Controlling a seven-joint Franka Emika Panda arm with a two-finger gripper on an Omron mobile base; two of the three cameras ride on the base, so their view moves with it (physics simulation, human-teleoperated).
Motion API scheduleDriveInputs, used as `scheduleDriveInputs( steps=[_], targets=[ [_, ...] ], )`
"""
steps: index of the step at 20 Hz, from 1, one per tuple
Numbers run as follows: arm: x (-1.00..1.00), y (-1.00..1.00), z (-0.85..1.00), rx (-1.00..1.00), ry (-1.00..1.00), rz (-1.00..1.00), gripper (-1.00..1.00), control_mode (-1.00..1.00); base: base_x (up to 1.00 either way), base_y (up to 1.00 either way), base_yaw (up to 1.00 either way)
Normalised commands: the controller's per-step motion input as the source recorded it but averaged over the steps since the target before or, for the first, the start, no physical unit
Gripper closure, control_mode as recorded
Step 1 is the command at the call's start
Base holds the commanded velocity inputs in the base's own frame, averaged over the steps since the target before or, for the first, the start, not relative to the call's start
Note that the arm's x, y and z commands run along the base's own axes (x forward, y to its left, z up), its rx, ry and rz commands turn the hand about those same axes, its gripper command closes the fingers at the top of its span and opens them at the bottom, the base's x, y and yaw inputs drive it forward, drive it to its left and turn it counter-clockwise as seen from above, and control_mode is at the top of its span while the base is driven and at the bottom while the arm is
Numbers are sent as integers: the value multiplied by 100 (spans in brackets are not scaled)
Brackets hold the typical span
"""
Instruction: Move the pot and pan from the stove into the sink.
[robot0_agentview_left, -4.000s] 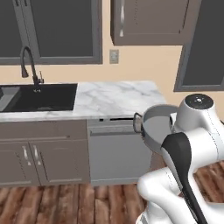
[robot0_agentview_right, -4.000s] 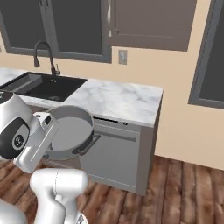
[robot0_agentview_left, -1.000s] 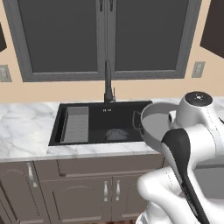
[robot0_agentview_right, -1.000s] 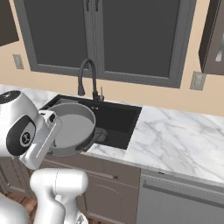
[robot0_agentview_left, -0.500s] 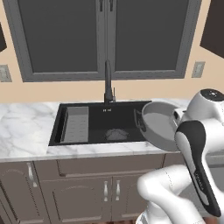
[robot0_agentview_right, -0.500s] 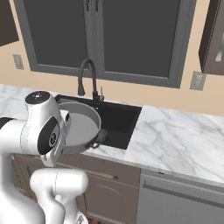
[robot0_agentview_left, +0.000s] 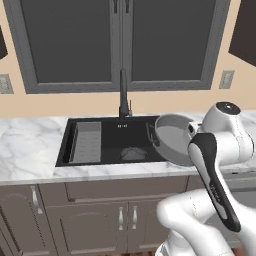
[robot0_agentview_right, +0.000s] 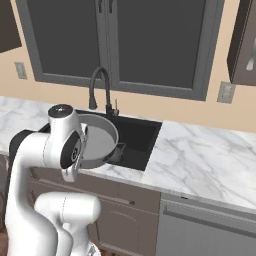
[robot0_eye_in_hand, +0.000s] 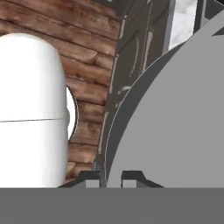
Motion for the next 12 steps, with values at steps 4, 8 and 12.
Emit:
scheduleDriveInputs(
  steps=[4, 8, 12],
  targets=[
    [77, 3, -30, -1, 3, 4, 100, -100, 0, 0, 0],
    [79, 0, -35, -4, 8, 6, 100, -100, 0, 0, 0],
    [81, 0, -37, -6, 14, 7, 100, -100, 0, 0, 0]
  ],
)
